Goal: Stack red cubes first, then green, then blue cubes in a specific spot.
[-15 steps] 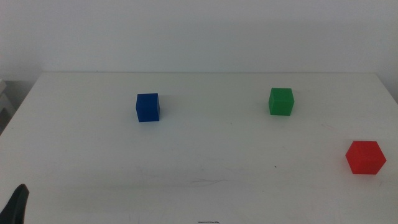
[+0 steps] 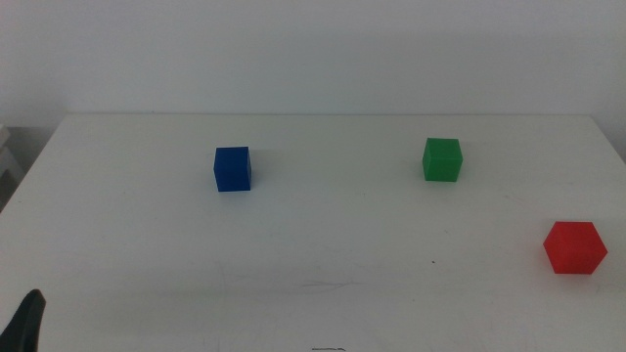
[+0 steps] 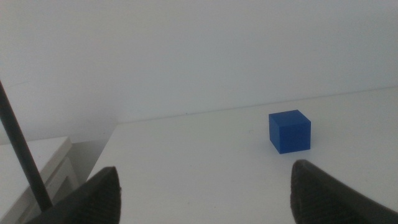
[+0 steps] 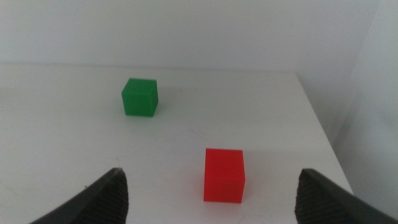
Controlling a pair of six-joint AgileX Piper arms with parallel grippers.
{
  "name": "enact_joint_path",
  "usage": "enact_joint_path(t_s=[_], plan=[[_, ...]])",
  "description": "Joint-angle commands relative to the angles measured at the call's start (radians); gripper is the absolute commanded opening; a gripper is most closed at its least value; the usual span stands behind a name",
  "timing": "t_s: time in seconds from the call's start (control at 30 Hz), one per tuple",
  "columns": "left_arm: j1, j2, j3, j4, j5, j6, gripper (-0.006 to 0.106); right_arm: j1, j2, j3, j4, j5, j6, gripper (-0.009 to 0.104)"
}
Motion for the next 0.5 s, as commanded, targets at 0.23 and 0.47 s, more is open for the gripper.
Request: enact_joint_path(t_s=[0.23,0.47], plan=[[-0.002,-0.018,-0.005,-0.007,-0.074,-0.006,0.093,-0.005,0.274,-0.306,0.022,0.197,-0.014,0.087],[-0.002,-0.018,-0.005,-0.007,-0.074,-0.006,0.093,-0.005,0.49,-0.536,0.054,0.459,-0.013,0.087]])
